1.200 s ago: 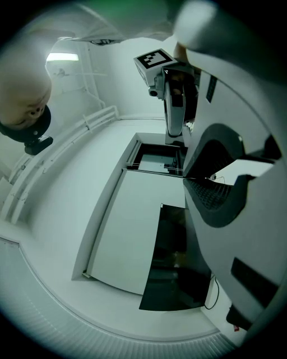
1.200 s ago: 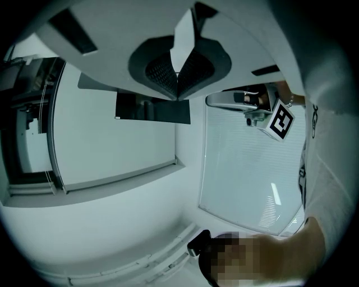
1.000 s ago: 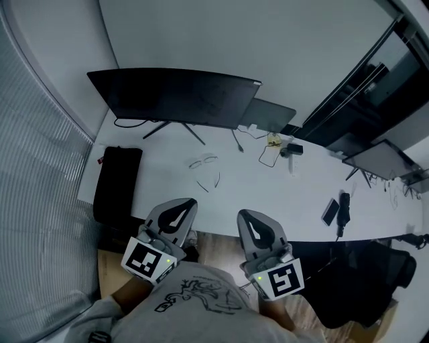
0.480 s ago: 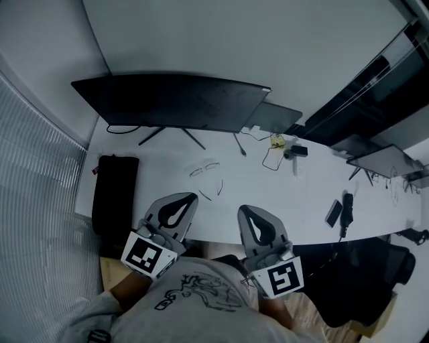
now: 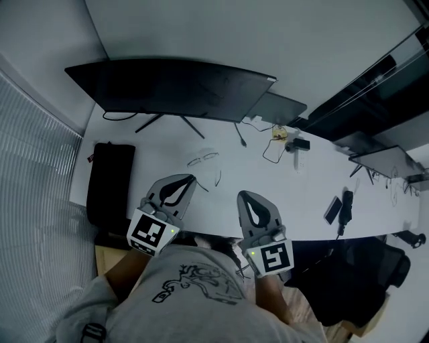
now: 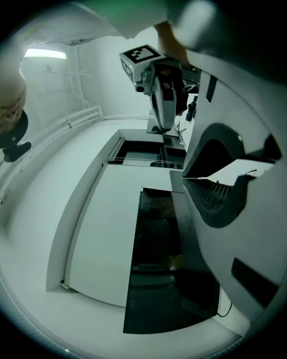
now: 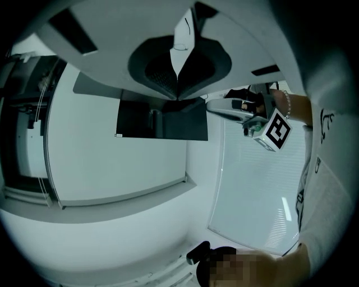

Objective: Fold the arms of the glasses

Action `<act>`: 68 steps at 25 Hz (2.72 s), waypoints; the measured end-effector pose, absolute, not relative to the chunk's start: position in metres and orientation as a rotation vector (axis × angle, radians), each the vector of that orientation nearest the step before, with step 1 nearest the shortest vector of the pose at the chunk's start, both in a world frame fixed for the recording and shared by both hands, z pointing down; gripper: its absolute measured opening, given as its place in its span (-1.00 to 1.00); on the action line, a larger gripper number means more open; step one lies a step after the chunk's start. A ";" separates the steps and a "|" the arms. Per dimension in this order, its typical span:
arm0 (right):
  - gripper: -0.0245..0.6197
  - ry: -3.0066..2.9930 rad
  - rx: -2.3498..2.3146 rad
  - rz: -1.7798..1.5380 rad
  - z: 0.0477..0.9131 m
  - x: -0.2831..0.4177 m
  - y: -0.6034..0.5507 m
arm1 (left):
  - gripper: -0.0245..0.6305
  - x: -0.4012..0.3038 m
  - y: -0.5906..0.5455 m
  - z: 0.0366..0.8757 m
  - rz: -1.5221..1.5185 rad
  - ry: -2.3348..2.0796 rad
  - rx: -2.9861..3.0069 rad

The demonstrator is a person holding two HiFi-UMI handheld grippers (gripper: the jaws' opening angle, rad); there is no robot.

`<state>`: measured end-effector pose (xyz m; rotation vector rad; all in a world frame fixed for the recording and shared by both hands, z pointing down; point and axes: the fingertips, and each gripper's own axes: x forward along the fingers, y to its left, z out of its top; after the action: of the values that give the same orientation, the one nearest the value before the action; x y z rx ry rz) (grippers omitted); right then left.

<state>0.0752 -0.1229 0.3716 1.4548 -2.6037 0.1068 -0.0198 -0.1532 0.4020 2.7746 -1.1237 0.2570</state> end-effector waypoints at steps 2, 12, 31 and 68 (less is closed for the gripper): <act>-0.88 -2.574 1.422 0.103 0.393 0.079 -0.126 | -0.84 -0.020 -0.158 0.424 0.301 -1.126 2.738; -0.81 -2.384 1.302 0.230 0.506 0.088 -0.142 | -0.73 -0.033 -0.186 0.525 0.564 -1.103 2.654; -0.80 -2.156 1.146 0.340 0.661 0.102 -0.173 | -0.58 -0.026 -0.240 0.676 0.946 -0.899 2.561; -0.73 -2.031 0.952 0.528 0.765 0.093 -0.192 | -0.81 -0.007 -0.260 0.753 1.179 -0.773 2.474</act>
<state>0.0932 -0.1922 0.7646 0.9522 -2.0313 0.5284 -0.0070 -0.2598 0.7526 2.4738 -0.7733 1.1787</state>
